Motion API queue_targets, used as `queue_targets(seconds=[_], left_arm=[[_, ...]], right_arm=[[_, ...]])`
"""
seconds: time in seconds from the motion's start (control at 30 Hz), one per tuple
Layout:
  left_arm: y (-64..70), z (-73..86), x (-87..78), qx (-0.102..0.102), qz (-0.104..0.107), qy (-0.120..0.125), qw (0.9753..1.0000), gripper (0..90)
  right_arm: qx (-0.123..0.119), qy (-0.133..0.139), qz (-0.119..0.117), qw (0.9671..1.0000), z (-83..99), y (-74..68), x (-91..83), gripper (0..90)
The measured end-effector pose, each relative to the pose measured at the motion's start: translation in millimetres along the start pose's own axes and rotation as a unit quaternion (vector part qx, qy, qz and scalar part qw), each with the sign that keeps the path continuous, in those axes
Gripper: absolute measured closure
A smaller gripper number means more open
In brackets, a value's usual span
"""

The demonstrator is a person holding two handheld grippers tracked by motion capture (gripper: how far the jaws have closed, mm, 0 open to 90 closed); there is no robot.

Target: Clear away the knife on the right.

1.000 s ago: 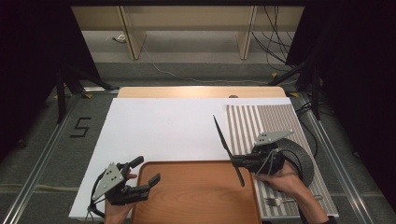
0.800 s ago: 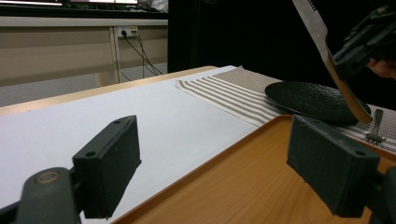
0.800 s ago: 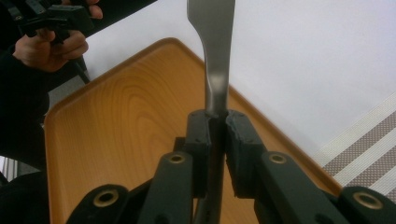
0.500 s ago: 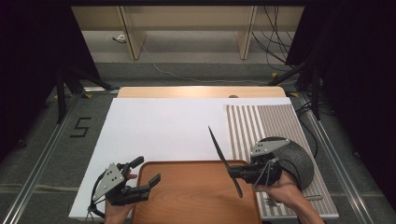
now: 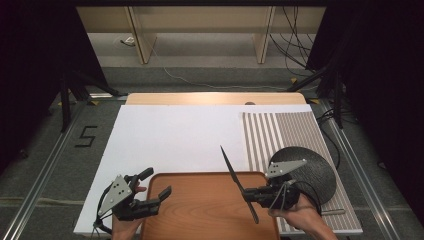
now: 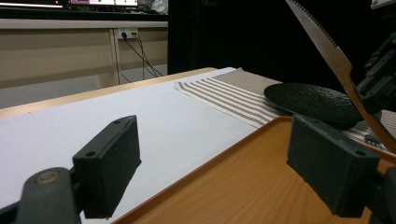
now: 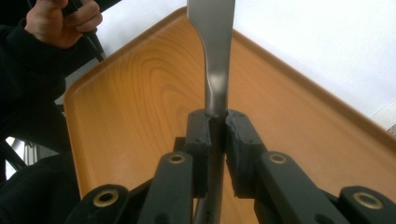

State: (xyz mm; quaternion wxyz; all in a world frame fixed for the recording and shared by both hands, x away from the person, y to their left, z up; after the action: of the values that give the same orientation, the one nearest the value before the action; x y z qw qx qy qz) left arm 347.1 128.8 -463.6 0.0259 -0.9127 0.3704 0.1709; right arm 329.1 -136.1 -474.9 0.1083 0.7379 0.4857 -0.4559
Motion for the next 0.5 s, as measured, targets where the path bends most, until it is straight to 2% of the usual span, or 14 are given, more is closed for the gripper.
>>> queue_targets(seconds=[0.5], left_arm=[[-0.3,0.5,0.3,-0.002,0.0,0.0,1.0,17.1]], right_arm=[[0.019,-0.025,-0.003,0.9995,15.7,-9.0,10.8,80.8]])
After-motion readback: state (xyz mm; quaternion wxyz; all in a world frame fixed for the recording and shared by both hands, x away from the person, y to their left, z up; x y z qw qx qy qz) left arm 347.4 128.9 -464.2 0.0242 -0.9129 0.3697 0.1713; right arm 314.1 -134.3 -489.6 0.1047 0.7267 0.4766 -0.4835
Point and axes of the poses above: each handheld gripper's, and its own axes: x roughly forward along the jaws, z roughly out of its underside, y roughly to its right, the point moved 10 cm from there along x, roughly forward along the jaws, and after that the axes turned 12 degrees about -y, right-handed, at the moved point
